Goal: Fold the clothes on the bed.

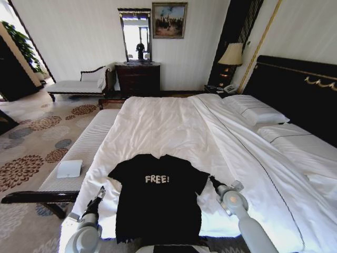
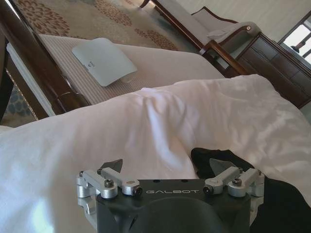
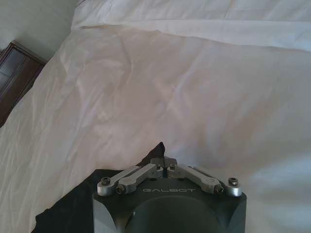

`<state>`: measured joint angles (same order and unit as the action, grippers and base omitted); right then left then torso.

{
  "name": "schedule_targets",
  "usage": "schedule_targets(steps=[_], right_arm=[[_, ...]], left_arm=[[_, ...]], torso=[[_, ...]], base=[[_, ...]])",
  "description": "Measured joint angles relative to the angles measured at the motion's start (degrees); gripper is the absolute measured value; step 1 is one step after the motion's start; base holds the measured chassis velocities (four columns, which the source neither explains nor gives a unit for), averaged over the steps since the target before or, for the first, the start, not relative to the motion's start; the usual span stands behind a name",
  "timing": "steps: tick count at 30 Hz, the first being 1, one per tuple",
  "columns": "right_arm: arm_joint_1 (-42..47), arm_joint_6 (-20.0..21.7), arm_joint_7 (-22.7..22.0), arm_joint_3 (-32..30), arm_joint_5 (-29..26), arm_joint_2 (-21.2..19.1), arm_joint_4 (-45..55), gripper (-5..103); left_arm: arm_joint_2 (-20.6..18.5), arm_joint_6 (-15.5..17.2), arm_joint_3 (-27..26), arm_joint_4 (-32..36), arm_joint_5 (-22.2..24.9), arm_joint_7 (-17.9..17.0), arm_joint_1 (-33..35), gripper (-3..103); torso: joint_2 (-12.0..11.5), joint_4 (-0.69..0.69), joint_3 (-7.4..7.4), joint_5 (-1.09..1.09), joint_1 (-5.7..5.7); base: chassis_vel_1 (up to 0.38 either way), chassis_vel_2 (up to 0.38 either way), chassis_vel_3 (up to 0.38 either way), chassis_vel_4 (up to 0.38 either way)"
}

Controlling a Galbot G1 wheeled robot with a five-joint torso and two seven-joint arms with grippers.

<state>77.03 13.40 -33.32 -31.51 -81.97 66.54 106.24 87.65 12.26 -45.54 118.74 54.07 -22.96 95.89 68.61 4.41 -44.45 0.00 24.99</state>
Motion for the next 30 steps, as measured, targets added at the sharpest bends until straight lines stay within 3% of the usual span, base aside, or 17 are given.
schedule_targets(steps=[9, 16, 30], right_arm=[[1.33, 0.52, -1.9, -2.46, -1.59, -0.58, 1.59, 0], [0.68, 0.74, -2.41, -0.73, -1.05, 0.56, 1.97, 0], [-2.63, -3.35, 3.9, 16.85, 5.85, -2.28, 6.86, 0]], left_arm=[[-1.73, 0.31, -0.68, -0.68, 2.2, -0.32, -0.36, 100], [-2.52, 0.49, -1.14, -0.95, 2.96, -0.55, -0.43, 100], [-1.91, 0.41, -2.13, -1.39, 2.38, -0.58, 0.03, 100]], torso=[[0.01, 0.0, 0.0, 0.0, 0.0], [0.01, 0.01, 0.0, 0.01, 0.0], [0.0, 0.0, 0.0, 0.0, 0.0]], base=[[0.0, 0.0, 0.0, 0.0], [0.0, 0.0, 0.0, 0.0], [0.0, 0.0, 0.0, 0.0]])
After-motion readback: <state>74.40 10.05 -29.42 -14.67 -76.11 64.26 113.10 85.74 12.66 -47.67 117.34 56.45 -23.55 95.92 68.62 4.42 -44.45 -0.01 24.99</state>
